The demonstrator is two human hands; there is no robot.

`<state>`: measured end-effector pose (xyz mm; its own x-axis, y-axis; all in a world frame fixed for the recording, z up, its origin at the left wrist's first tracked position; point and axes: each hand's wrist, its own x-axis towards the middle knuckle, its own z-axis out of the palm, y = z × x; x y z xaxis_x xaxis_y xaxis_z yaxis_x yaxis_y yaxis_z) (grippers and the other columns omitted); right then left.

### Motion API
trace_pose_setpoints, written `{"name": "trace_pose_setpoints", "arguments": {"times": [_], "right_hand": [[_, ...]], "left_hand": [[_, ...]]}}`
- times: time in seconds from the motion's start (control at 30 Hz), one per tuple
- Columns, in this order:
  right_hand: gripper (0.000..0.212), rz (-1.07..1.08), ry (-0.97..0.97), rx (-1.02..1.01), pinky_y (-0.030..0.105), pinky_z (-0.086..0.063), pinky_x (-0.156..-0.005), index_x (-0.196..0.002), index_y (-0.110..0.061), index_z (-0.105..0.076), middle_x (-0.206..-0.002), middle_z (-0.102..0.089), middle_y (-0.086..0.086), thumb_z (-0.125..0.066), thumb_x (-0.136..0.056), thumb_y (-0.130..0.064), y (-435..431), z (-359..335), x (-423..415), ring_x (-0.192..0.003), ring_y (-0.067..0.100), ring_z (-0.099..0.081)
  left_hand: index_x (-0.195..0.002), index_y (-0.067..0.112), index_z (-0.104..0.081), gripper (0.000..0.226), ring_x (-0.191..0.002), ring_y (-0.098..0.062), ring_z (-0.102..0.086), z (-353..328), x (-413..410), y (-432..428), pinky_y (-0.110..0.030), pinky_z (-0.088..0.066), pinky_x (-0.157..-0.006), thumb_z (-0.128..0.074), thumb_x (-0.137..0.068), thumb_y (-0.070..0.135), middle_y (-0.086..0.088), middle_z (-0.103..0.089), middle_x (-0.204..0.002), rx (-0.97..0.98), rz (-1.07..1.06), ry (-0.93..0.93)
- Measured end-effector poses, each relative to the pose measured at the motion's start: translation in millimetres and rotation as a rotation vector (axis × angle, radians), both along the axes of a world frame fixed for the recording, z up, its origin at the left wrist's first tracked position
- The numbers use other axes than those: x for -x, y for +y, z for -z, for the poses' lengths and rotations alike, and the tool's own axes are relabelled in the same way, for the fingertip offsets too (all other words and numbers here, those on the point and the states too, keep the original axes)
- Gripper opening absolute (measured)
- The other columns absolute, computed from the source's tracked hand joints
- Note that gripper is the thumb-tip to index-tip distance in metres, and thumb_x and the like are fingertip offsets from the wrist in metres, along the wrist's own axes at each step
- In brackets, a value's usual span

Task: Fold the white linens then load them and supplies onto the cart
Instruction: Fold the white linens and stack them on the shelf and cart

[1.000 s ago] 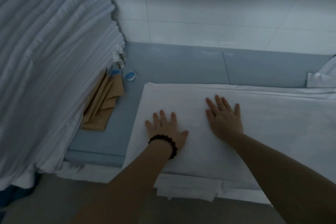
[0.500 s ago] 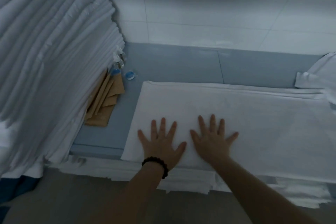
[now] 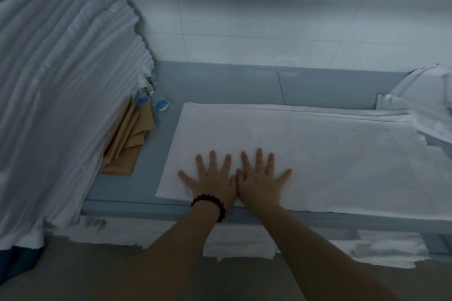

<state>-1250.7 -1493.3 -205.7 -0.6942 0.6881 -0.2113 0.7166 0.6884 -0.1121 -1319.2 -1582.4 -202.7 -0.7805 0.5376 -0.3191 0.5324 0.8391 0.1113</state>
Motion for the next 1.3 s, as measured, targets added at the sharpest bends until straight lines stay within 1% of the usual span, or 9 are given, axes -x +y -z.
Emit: {"name": "trace_pose_setpoints", "arguments": {"times": [0.17,0.27,0.4,0.57,0.67,0.77,0.97,1.1,1.3], "right_hand": [[0.059,-0.048,0.038,-0.089,0.071,0.013,-0.103,-0.148,-0.046,0.009,-0.159,0.014,-0.007,-0.005,-0.093,-0.063,7,3,-18,-0.147,0.026,0.014],[0.06,-0.01,0.047,-0.121,0.065,0.008,-0.11,-0.149,-0.045,0.002,-0.161,0.003,-0.007,-0.009,-0.093,-0.063,33,5,-42,-0.148,0.023,0.006],[0.06,0.105,0.043,-0.143,0.056,0.003,-0.116,-0.15,-0.044,0.001,-0.162,-0.002,-0.004,-0.006,-0.093,-0.061,75,5,-91,-0.149,0.022,0.002],[0.06,0.235,-0.013,-0.101,0.054,0.005,-0.116,-0.148,-0.045,0.007,-0.162,0.004,-0.005,-0.002,-0.091,-0.063,102,-1,-124,-0.148,0.022,0.007],[0.057,0.245,-0.052,-0.014,0.063,0.007,-0.111,-0.148,-0.048,0.004,-0.162,0.006,-0.004,-0.012,-0.095,-0.06,99,-7,-114,-0.148,0.025,0.007],[0.051,0.103,0.002,-0.01,0.068,0.011,-0.105,-0.147,-0.051,-0.002,-0.162,0.002,-0.005,-0.016,-0.098,-0.055,91,-6,-109,-0.148,0.026,0.006],[0.051,-0.073,0.061,-0.1,0.061,0.012,-0.111,-0.149,-0.048,-0.008,-0.161,-0.005,-0.008,-0.012,-0.098,-0.052,123,0,-144,-0.149,0.02,0.002],[0.053,-0.065,0.086,-0.128,0.055,0.007,-0.116,-0.15,-0.045,-0.009,-0.161,-0.008,-0.007,-0.009,-0.097,-0.054,166,4,-185,-0.149,0.021,0.0],[0.052,0.065,0.043,-0.155,0.051,0.003,-0.118,-0.15,-0.045,-0.004,-0.161,-0.005,-0.007,-0.011,-0.099,-0.052,256,0,-254,-0.149,0.018,0.001]], "left_hand": [[-0.136,0.052,0.03,0.068,-0.142,-0.031,0.027,10,6,-26,-0.079,0.015,-0.092,0.006,-0.078,0.079,0.015,0.036,-0.147,-0.028,-0.057,0.056],[-0.131,0.052,0.037,0.069,-0.143,-0.028,0.025,17,24,-48,-0.078,0.01,-0.095,0.013,-0.072,0.08,0.015,0.034,-0.15,-0.026,-0.093,0.117],[-0.138,0.05,0.031,0.07,-0.144,-0.026,0.022,18,33,-66,-0.073,0.003,-0.105,0.014,-0.076,0.077,0.009,0.024,-0.157,-0.034,-0.094,0.123],[-0.143,0.045,0.026,0.07,-0.144,-0.03,0.021,10,30,-61,-0.07,0.01,-0.107,0.005,-0.082,0.074,0.005,0.024,-0.158,0.021,-0.084,0.107],[-0.149,0.039,0.015,0.071,-0.145,-0.031,0.018,4,7,-37,-0.066,0.008,-0.11,-0.006,-0.089,0.07,-0.003,0.019,-0.159,-0.001,-0.083,0.077],[-0.15,0.037,0.014,0.066,-0.146,-0.03,0.017,1,-43,11,-0.063,0.009,-0.111,-0.007,-0.093,0.063,-0.003,0.017,-0.16,-0.066,0.052,0.064],[-0.148,0.039,0.015,0.061,-0.145,-0.029,0.019,4,-124,112,-0.066,0.015,-0.107,-0.006,-0.094,0.059,0.001,0.02,-0.159,-0.092,0.186,0.04],[-0.143,0.04,0.025,0.063,-0.146,-0.03,0.015,13,-139,123,-0.07,0.011,-0.104,-0.001,-0.09,0.062,0.002,0.017,-0.16,-0.062,0.141,0.146],[-0.142,0.042,0.025,0.066,-0.147,-0.029,0.01,10,-141,122,-0.067,0.004,-0.108,0.012,-0.08,0.064,0.004,0.012,-0.161,-0.051,0.116,0.18]]}}
